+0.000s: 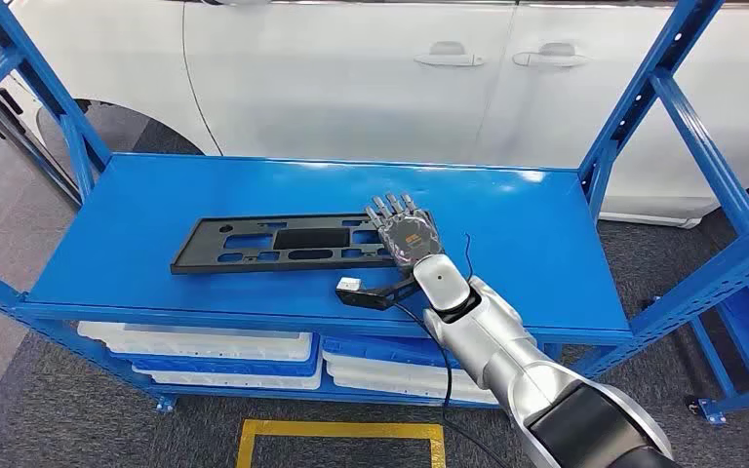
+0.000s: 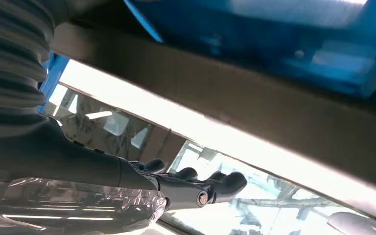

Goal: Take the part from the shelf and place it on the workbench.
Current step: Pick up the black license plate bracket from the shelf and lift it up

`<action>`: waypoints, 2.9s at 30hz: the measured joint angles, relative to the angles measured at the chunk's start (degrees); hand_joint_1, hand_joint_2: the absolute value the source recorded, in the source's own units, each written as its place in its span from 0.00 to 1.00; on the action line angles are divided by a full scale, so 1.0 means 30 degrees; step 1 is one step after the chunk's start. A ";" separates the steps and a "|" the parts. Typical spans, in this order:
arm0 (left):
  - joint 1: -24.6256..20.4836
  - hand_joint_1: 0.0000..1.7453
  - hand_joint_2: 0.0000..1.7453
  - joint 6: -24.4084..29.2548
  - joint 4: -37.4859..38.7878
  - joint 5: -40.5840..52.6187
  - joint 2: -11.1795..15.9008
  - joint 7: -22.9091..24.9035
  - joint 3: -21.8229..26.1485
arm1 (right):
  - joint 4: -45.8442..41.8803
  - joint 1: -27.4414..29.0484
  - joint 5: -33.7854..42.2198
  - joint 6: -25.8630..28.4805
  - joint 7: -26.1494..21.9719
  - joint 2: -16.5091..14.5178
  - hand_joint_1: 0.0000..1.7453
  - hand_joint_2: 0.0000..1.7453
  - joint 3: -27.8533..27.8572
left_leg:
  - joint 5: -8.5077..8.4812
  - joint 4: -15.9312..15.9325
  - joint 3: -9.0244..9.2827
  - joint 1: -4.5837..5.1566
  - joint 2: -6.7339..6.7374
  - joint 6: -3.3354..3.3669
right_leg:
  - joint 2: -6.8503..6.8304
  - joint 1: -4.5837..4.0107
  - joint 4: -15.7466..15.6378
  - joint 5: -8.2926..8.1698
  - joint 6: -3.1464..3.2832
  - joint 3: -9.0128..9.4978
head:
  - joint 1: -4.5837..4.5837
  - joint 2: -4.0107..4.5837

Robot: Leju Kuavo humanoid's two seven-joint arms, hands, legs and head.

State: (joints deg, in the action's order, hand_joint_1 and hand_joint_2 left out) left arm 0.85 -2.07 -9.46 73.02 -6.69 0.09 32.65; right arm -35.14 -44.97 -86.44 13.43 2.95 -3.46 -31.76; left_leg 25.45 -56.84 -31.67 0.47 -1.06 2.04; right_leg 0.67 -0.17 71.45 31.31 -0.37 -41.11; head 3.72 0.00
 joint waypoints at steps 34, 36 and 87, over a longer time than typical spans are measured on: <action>0.0054 0.00 0.00 0.0004 -0.0022 -0.0160 0.0066 -0.0277 0.0000 | 0.0171 0.0007 0.0701 0.0696 -0.2151 0.0033 0.87 1.00 0.0024 | -0.0021 -0.0119 -0.0169 -0.0043 0.0037 -0.0053 | -0.0059 0.0209 0.1240 0.0104 -0.0177 -0.0614 | 0.0000 0.0000; 0.0054 0.00 0.00 0.0004 -0.0022 -0.0160 0.0066 -0.0277 0.0000 | 0.0170 -0.0018 0.0707 0.0690 -0.2137 0.0033 0.87 1.00 0.0024 | 0.0029 -0.0169 -0.0103 -0.0046 -0.0010 -0.0116 | -0.0081 0.0257 -0.0811 -0.1131 -0.0138 0.0430 | 0.0000 0.0000; 0.0311 0.00 1.00 0.0858 -0.0036 -0.1641 0.0055 -0.0603 0.0004 | -1.6027 0.1676 3.4033 -1.4381 -0.7460 0.0924 0.72 1.00 0.3213 | 0.0105 -0.0513 -0.0345 -0.0104 -0.0132 -0.0738 | 0.0088 0.0040 -0.4364 -0.1890 0.0347 0.2377 | 0.0004 0.0000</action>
State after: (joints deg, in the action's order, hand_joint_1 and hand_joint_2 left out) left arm 1.78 0.51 -9.57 68.10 -6.52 -1.72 32.67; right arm -83.22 -39.94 15.65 -29.71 -19.43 -0.69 -22.12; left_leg 25.77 -58.38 -32.71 0.15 -1.45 -0.17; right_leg 0.93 -0.05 58.36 25.64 0.67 -33.97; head 3.73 0.00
